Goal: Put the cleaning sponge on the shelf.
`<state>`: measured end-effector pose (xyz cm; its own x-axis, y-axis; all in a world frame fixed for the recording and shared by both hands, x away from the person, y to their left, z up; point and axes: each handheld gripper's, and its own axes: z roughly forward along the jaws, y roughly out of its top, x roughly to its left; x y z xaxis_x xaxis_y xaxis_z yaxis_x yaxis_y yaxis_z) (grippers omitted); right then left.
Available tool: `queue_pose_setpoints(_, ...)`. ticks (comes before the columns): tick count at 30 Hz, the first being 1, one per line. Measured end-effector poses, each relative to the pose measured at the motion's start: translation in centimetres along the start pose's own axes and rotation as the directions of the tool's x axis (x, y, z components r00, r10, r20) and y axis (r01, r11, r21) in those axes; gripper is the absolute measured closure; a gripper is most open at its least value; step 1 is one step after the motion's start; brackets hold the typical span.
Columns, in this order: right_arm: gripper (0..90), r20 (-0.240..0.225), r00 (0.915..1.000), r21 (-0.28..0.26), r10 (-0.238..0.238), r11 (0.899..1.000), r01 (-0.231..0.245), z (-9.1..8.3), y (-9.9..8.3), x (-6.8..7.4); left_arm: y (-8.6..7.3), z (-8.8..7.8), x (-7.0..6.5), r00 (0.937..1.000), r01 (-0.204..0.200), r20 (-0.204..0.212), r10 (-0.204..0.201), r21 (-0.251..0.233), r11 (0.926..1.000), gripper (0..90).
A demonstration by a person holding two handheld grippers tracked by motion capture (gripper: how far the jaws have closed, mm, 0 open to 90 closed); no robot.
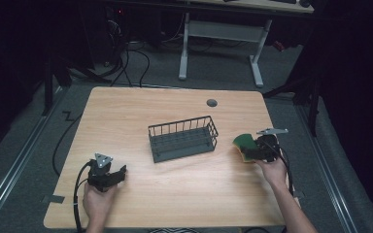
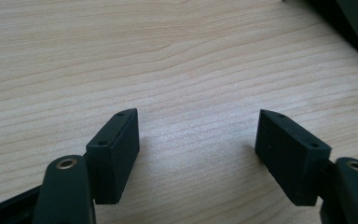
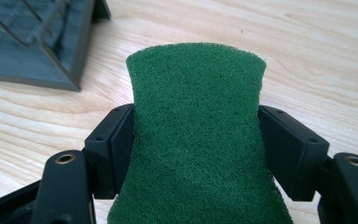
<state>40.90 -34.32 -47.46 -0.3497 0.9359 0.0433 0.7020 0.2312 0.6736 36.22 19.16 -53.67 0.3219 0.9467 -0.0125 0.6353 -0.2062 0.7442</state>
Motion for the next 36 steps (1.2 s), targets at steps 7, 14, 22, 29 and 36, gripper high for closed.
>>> queue_pose_setpoints(7, 30.8, -0.022, 0.9996, 0.002, -0.018, 1.000, 0.018, -1.2, 0.7, -0.1, 0.0, 0.0, 0.0, 1.0000, 0.000, 0.000, 0.000, 0.000, 1.0000, 30.7)
queue_pose_setpoints(14, 30.8, -0.053, 0.9980, -0.033, -0.034, 0.999, 0.033, -2.7, 1.8, 0.0, 0.0, 0.0, 0.0, 1.0000, 0.000, -0.001, 0.000, 0.000, 1.0000, 30.7)
queue_pose_setpoints(22, 30.8, -0.060, 0.9954, -0.053, -0.075, 0.996, 0.072, -3.9, 3.3, 0.3, 0.0, 0.0, 0.0, 1.0000, 0.001, -0.002, -0.001, 0.000, 1.0000, 30.7)
queue_pose_setpoints(29, 30.8, -0.083, 0.9894, -0.069, -0.120, 0.991, 0.114, -4.1, 5.7, 1.4, 0.0, 0.0, 0.0, 1.0000, 0.001, -0.003, -0.001, 0.000, 1.0000, 30.7)
queue_pose_setpoints(36, 30.8, -0.111, 0.9785, -0.082, -0.174, 0.983, 0.166, -3.7, 8.1, 2.9, 0.0, 0.0, 0.0, 1.0000, 0.001, -0.003, -0.001, 0.000, 1.0000, 30.7)
